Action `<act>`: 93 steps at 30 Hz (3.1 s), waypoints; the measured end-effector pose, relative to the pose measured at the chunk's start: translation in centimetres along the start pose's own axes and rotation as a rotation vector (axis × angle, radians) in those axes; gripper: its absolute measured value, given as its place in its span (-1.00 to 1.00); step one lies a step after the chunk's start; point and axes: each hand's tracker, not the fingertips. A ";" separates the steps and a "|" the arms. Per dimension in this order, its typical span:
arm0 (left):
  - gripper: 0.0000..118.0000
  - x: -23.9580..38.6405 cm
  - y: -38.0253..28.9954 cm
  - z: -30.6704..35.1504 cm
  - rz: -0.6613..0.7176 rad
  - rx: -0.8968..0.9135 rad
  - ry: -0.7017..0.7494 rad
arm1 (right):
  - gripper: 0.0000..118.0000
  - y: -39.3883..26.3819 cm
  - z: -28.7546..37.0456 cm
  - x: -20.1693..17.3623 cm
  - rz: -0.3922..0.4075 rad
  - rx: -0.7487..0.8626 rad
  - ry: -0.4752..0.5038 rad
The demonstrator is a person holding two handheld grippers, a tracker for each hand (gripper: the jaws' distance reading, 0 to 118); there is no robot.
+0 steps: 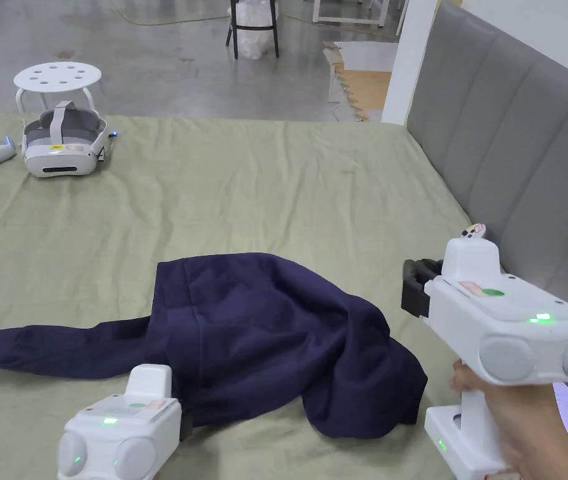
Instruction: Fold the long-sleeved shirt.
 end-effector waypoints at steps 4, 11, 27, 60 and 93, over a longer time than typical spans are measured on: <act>-0.78 -2.7 -1.0 2.7 0.025 0.005 0.080 | 0.49 1.0 -6.2 1.7 0.045 -0.181 0.024; -0.78 -6.2 -3.3 6.1 0.074 0.013 0.128 | 0.48 -3.4 -15.7 0.3 -0.003 -0.505 0.190; -0.78 -7.6 6.7 13.4 0.016 0.274 0.171 | -0.70 4.5 -9.5 -1.2 0.076 -0.229 0.243; -0.78 -9.9 38.5 10.3 0.063 0.459 0.098 | -0.71 26.1 -9.4 5.9 -0.011 0.173 -0.110; 0.47 -10.7 1.3 8.0 0.075 0.105 0.098 | 0.92 -6.2 2.2 6.5 -0.144 -0.259 -0.028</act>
